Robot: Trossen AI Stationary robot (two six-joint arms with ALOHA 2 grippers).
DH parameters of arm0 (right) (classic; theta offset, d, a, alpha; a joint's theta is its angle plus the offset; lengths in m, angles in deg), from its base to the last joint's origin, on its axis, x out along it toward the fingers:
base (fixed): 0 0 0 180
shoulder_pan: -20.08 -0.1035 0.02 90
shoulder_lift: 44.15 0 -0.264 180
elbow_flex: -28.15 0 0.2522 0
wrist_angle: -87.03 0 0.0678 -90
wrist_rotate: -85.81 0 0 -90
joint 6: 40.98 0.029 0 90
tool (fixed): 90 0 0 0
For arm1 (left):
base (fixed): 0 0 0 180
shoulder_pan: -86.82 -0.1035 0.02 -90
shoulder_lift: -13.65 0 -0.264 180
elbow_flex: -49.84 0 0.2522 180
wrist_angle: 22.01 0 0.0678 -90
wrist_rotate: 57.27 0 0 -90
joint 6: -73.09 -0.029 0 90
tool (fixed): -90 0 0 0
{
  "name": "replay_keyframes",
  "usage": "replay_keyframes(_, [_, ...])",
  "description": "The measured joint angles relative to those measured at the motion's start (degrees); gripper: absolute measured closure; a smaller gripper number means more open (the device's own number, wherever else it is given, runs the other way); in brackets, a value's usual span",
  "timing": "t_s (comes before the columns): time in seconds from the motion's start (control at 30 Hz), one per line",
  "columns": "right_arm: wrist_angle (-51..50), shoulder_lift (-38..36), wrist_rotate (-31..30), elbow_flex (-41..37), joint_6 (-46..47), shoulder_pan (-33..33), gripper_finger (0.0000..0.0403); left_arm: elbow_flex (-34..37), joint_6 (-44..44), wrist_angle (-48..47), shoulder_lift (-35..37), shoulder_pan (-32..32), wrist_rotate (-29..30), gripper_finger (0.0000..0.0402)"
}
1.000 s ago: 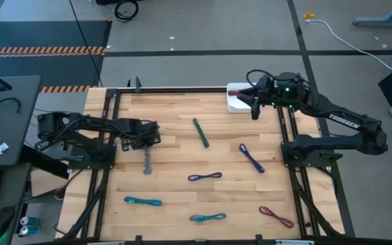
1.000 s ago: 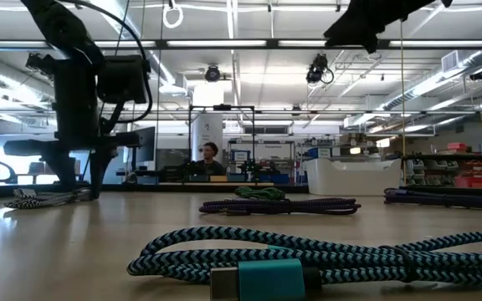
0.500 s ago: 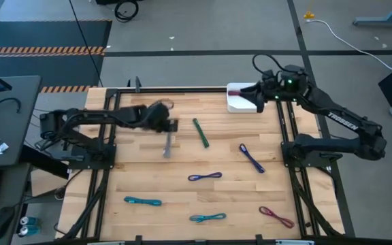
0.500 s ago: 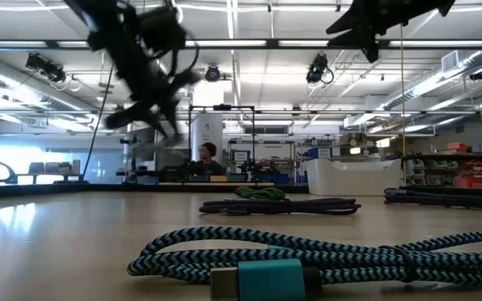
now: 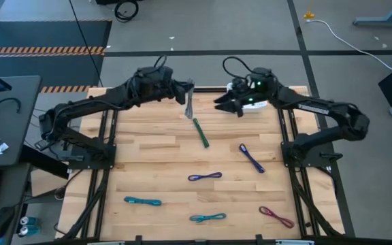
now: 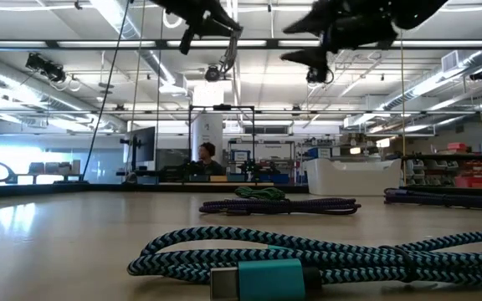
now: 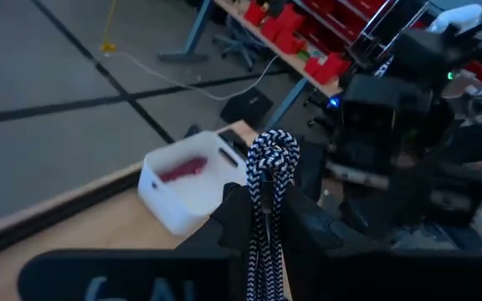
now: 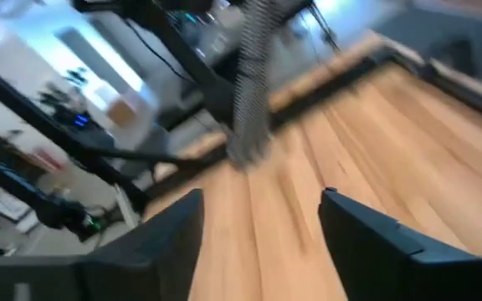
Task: Pick and place USB-C Cables
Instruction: Put the white charger cable into the bin
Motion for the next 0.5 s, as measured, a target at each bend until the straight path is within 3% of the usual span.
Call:
replay_keyframes(0.2, [20.95, 8.34, -11.53, 0.02, 3.42, -6.35, 0.0126, -1.08, -0.76, 2.4, -0.07, -0.35, 0.0, 0.0355])
replay_keyframes(0.4, [36.46, 15.37, -20.63, 0.04, 3.85, -9.44, 0.0145, -1.08, -0.48, 4.13, -0.09, 0.14, -0.42, 0.0353])
replay_keyframes(0.5, [41.04, 17.76, -22.24, 0.04, 3.93, -9.87, 0.0158, -1.08, -0.46, 5.99, -0.09, 0.45, -0.47, 0.0353])
